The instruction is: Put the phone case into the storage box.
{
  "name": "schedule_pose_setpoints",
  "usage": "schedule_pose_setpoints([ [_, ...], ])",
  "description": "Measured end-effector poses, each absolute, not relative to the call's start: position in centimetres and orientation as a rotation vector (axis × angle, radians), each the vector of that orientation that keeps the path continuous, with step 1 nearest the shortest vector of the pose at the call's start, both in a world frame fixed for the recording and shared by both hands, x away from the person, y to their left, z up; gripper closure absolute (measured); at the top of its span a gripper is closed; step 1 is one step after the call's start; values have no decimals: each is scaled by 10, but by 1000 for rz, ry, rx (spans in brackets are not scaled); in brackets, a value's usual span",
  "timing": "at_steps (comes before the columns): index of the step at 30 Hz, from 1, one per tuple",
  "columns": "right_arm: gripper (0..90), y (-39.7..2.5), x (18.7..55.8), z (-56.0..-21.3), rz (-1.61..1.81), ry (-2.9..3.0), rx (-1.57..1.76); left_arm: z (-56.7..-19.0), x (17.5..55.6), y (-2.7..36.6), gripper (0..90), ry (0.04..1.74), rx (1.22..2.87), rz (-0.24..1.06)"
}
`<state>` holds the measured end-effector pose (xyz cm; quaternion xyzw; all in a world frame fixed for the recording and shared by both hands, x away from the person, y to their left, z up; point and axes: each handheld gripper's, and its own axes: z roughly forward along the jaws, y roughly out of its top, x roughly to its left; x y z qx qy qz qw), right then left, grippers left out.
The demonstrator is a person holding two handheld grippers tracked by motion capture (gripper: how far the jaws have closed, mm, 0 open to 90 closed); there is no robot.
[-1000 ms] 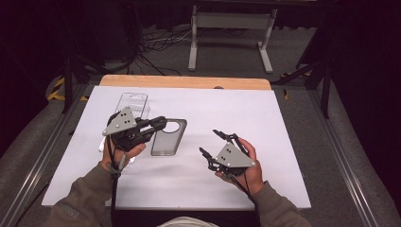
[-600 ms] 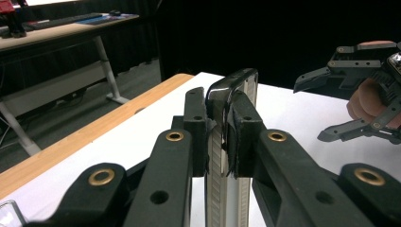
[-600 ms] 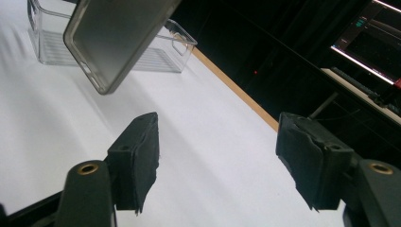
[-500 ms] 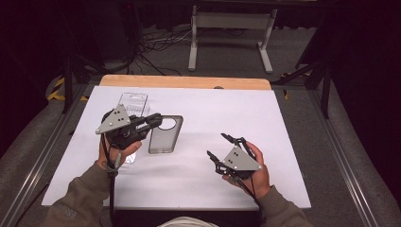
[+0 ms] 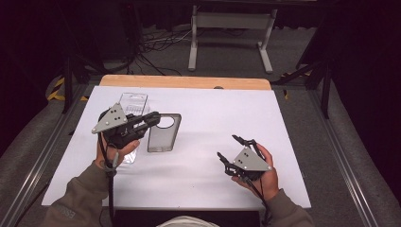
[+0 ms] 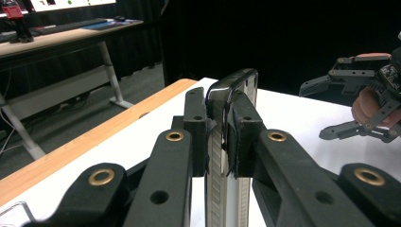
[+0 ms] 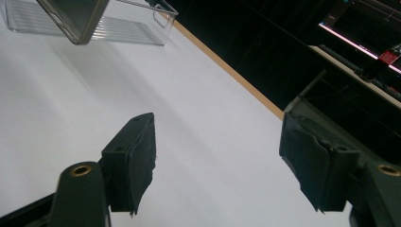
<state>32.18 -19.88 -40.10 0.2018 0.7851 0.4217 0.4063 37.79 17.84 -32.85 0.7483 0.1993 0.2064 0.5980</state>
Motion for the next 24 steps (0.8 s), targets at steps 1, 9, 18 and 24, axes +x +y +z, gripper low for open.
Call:
schedule_pose_setpoints([
  [1, 292, -201, 322, -401, 1061, 1980, 510, -328, 378, 180, 807, 467, 1731, 476],
  [9, 287, -212, 319, -404, 1067, 1978, 548, -326, 377, 184, 807, 469, 1721, 493],
  [18, 249, -217, 316, -407, 1095, 1985, 566, -322, 378, 196, 808, 492, 1698, 511],
  [24, 239, -217, 315, -407, 1096, 1982, 561, -319, 378, 203, 808, 509, 1678, 521],
])
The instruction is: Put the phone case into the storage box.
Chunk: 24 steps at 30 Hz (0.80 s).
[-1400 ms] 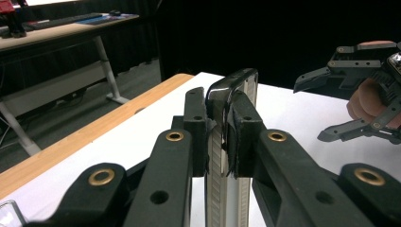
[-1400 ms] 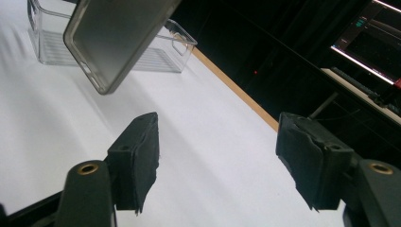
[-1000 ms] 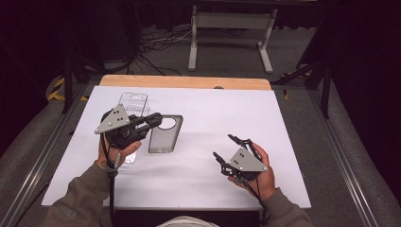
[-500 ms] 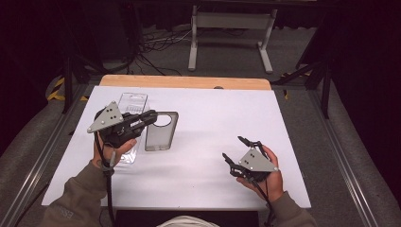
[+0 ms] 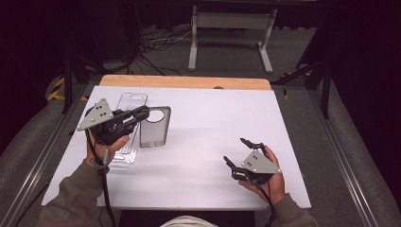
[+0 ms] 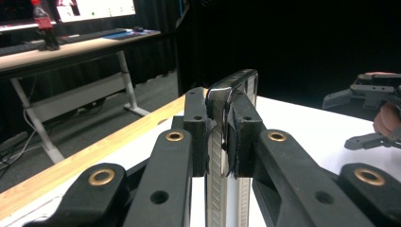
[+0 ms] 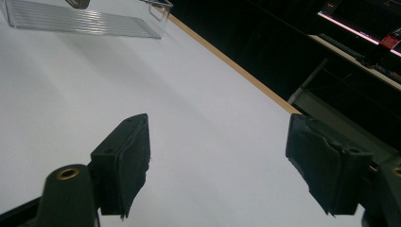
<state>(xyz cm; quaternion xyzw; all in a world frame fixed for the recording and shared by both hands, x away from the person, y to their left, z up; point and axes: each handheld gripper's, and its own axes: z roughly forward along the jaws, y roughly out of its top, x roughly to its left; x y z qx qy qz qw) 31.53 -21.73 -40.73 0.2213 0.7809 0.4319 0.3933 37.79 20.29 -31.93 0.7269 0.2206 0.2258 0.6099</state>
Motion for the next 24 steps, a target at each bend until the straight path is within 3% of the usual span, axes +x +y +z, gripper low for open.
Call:
schedule_pose_setpoints([
  [24, 220, -214, 316, -411, 1072, 2000, 551, -309, 379, 235, 807, 551, 1609, 584],
])
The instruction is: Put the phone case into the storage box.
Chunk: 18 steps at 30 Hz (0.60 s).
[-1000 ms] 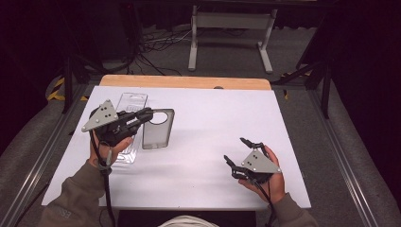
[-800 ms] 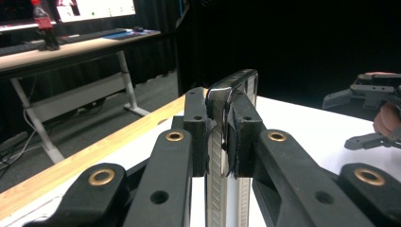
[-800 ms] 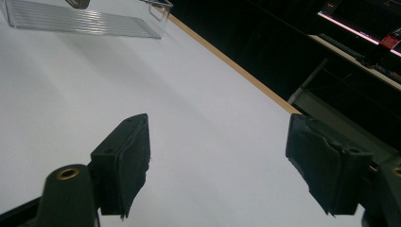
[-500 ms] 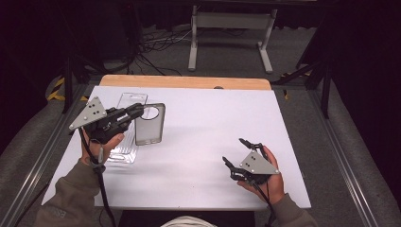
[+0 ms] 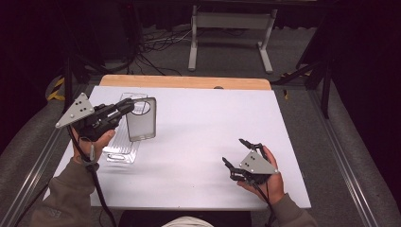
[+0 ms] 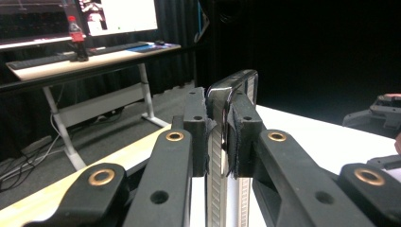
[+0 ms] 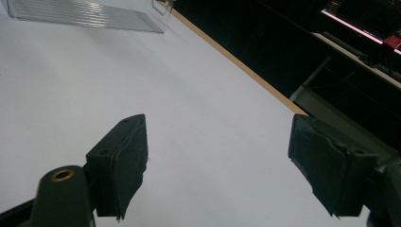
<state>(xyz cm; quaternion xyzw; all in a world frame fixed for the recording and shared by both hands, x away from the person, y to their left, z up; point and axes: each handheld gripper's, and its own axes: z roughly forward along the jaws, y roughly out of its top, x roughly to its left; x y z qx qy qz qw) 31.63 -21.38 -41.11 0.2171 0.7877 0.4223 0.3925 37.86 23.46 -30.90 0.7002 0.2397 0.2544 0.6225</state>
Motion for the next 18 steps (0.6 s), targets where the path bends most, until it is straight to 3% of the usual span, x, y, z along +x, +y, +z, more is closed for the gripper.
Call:
schedule_pose_setpoints([
  [18, 220, -214, 315, -413, 1051, 2010, 548, -305, 384, 266, 808, 601, 1552, 619],
])
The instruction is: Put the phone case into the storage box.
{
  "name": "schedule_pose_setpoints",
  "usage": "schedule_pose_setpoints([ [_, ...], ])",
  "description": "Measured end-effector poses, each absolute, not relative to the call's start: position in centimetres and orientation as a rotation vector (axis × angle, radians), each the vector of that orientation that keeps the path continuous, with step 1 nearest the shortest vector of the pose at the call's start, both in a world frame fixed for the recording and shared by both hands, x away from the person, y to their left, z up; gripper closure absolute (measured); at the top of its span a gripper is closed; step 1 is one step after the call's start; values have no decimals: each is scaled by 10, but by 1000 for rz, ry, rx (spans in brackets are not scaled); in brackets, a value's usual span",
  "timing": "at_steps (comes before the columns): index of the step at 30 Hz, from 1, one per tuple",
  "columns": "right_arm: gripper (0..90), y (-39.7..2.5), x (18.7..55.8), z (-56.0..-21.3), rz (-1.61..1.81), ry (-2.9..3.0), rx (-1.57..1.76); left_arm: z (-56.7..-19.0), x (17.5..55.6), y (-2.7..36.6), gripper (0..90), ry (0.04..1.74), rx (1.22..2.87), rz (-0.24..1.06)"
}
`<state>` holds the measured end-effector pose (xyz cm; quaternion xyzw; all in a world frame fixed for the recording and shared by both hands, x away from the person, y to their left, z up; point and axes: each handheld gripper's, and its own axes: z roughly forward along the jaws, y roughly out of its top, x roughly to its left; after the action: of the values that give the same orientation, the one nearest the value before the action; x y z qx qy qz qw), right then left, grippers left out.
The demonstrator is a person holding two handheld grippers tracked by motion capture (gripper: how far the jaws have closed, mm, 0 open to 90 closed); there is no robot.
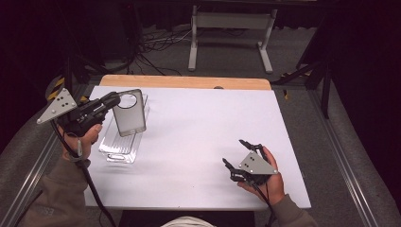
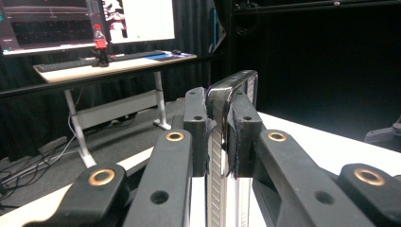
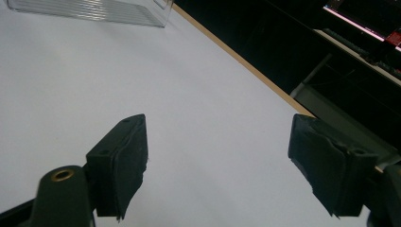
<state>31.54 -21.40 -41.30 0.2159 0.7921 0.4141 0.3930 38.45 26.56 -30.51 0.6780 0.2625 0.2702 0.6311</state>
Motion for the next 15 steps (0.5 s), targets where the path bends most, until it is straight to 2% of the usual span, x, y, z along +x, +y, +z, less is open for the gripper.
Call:
schedule_pose_setpoints([
  [15, 224, -216, 313, -416, 1041, 2014, 564, -310, 397, 281, 808, 627, 1544, 626],
])
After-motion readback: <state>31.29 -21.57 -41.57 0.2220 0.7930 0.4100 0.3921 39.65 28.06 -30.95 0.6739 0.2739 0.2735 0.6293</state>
